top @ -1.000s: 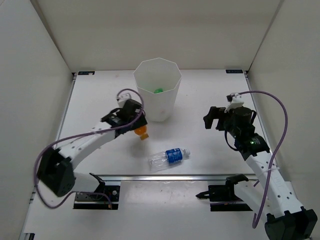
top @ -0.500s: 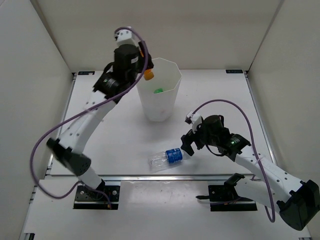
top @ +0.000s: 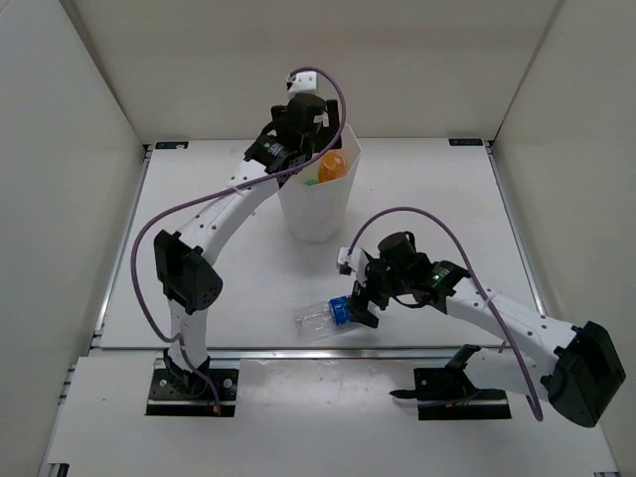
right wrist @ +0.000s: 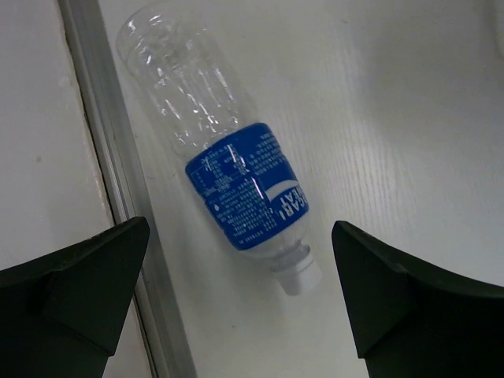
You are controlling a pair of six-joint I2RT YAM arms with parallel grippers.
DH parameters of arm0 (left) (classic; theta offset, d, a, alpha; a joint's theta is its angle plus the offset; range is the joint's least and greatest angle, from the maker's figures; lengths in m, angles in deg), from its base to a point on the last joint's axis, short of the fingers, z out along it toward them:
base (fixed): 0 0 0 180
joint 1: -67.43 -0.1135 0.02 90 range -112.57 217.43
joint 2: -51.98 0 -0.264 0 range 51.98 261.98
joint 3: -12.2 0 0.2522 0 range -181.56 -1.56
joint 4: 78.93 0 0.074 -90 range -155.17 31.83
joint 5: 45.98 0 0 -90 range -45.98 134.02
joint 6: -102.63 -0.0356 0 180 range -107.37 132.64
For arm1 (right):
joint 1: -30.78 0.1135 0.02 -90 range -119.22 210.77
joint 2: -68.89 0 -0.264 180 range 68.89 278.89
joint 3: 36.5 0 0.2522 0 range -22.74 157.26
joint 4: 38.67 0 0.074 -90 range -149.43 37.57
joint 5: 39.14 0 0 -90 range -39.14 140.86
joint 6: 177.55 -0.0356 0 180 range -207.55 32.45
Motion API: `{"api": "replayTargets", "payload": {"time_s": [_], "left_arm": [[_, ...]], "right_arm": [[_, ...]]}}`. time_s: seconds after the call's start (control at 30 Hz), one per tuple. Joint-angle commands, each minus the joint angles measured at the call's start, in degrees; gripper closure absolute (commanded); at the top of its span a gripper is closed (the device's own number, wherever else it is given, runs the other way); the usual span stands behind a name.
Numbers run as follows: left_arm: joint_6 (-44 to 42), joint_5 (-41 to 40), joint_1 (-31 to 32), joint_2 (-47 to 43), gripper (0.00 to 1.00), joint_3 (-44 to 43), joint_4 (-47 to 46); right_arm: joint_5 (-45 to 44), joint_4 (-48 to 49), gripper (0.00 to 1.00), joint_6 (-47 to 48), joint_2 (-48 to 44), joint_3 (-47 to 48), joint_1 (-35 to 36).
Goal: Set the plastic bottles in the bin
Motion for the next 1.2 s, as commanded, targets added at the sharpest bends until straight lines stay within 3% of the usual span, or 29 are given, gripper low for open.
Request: {"api": "replayTargets", "payload": {"time_s": [0.0, 0.13, 0.27, 0.33, 0.4, 0.5, 0.7, 0.77, 0.87, 0.97, 1.17], "left_arm": [[-1.5, -0.92, 0.62, -10.68, 0.01, -4.18, 0.86], [-1.94, -1.08, 0.88, -22.0, 0.01, 5.11, 7.26], [5.5, 0.12, -0.34, -40.7, 0.01, 30.36, 11.05], [9.11, 2.94, -3.85, -49.14, 0.01, 45.85, 11.85], [11.85, 5.48, -7.88, -55.86, 0.02, 54.13, 16.74], [13.09, 7.24, -13.17, -63.42, 0.01, 61.98, 24.22], [16.43, 5.93, -14.06, -71.34, 0.01, 66.22, 27.94], [16.69, 6.9, -14.85, -72.05, 0.01, 67.18, 27.24], [16.35, 6.47, -14.77, -71.87, 0.02, 67.19, 27.15], [16.08, 5.5, -15.12, -71.7, 0.02, 67.71, 26.36], [15.72, 6.38, -16.08, -71.7, 0.01, 70.17, 22.94]], "right_arm": [[2.36, 0.13, 0.01, 9.19, 4.36, 4.79, 2.95], [4.3, -2.5, 0.01, 16.57, 12.54, 9.27, 5.32], [5.27, -4.09, 0.01, 22.45, 19.47, 11.56, 7.08], [5.88, -4.53, 0.01, 24.74, 21.94, 12.18, 7.79], [6.59, -4.1, 0.01, 25.45, 23.79, 12.71, 8.67], [6.76, -1.64, 0.01, 25.54, 25.99, 12.27, 9.63], [5.36, 6.53, 0.01, 21.43, 31.0, 11.04, 11.04], [3.34, 11.18, 0.09, 19.4, 32.06, 10.86, 11.39], [2.54, 13.65, 0.45, 15.97, 31.89, 11.21, 11.04], [2.72, 15.76, 0.57, 12.81, 27.15, 10.43, 10.26], [-3.78, 18.22, 0.68, 5.7, 11.95, 14.63, 11.13]]}}
